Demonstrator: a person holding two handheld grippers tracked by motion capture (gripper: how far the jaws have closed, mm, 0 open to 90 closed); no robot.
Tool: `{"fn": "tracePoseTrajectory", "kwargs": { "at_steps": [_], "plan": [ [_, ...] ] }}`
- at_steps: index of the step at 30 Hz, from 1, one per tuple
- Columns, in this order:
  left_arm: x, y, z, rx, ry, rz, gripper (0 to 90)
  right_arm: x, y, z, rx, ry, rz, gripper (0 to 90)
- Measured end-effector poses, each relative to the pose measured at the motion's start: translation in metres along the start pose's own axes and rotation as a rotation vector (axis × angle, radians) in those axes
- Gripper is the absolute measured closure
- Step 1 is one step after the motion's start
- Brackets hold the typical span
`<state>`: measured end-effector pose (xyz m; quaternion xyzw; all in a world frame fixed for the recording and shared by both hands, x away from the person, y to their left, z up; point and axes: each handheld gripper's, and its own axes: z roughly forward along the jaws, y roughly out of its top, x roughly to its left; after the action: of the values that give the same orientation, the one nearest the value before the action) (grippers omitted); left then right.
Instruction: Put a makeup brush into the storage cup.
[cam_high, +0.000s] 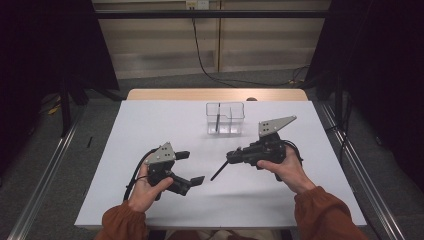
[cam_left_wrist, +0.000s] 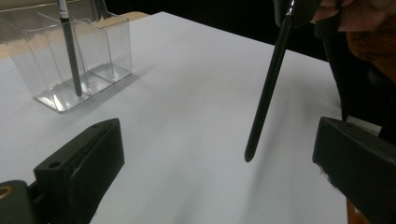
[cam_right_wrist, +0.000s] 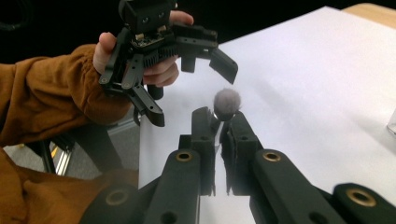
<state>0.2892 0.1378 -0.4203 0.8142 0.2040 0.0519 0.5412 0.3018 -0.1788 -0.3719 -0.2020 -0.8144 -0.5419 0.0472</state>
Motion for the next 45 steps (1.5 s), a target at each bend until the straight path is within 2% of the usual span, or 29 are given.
{"fn": "tracePoseTrajectory", "kwargs": {
  "at_steps": [6, 10, 13, 16, 22, 25, 34, 37, 40, 43, 45],
  "plan": [
    [0.0, 0.002, 0.004, 0.015, 0.013, 0.006, 2.3, -0.002, 0.009, 0.001, 0.063, 0.001, 0.007, 83.7],
    [-0.003, 0.003, 0.006, 0.008, 0.013, 0.015, 2.4, -0.004, 0.014, 0.004, 0.097, -0.001, 0.017, 83.7],
    [-0.004, 0.005, 0.008, 0.005, 0.001, 0.029, 2.3, -0.005, 0.016, 0.007, 0.141, 0.002, 0.025, 83.7],
    [-0.005, 0.006, 0.01, 0.02, -0.003, 0.025, 2.3, -0.005, 0.018, 0.01, 0.17, -0.001, 0.026, 83.7],
    [-0.005, 0.007, 0.016, 0.014, -0.029, 0.021, 3.0, -0.007, 0.023, 0.012, 0.218, -0.011, 0.032, 83.7],
    [-0.006, 0.008, 0.018, 0.002, -0.036, 0.014, 3.4, -0.006, 0.025, 0.014, 0.232, -0.012, 0.025, 83.7],
    [-0.012, 0.011, 0.025, -0.004, -0.036, 0.055, 3.6, -0.004, 0.033, 0.018, 0.301, -0.029, 0.008, 83.7],
    [-0.012, 0.012, 0.031, -0.023, -0.057, 0.047, 3.7, -0.005, 0.035, 0.02, 0.317, -0.037, 0.008, 83.7],
    [-0.013, 0.015, 0.036, -0.013, -0.057, 0.054, 4.7, -0.005, 0.036, 0.02, 0.324, -0.042, 0.008, 83.7],
    [-0.013, 0.018, 0.04, -0.011, -0.085, 0.042, 5.7, -0.005, 0.037, 0.021, 0.329, -0.041, 0.004, 83.7],
    [-0.015, 0.018, 0.042, -0.001, -0.08, 0.06, 7.4, -0.005, 0.037, 0.022, 0.326, -0.041, 0.002, 83.7]
  ]
}}
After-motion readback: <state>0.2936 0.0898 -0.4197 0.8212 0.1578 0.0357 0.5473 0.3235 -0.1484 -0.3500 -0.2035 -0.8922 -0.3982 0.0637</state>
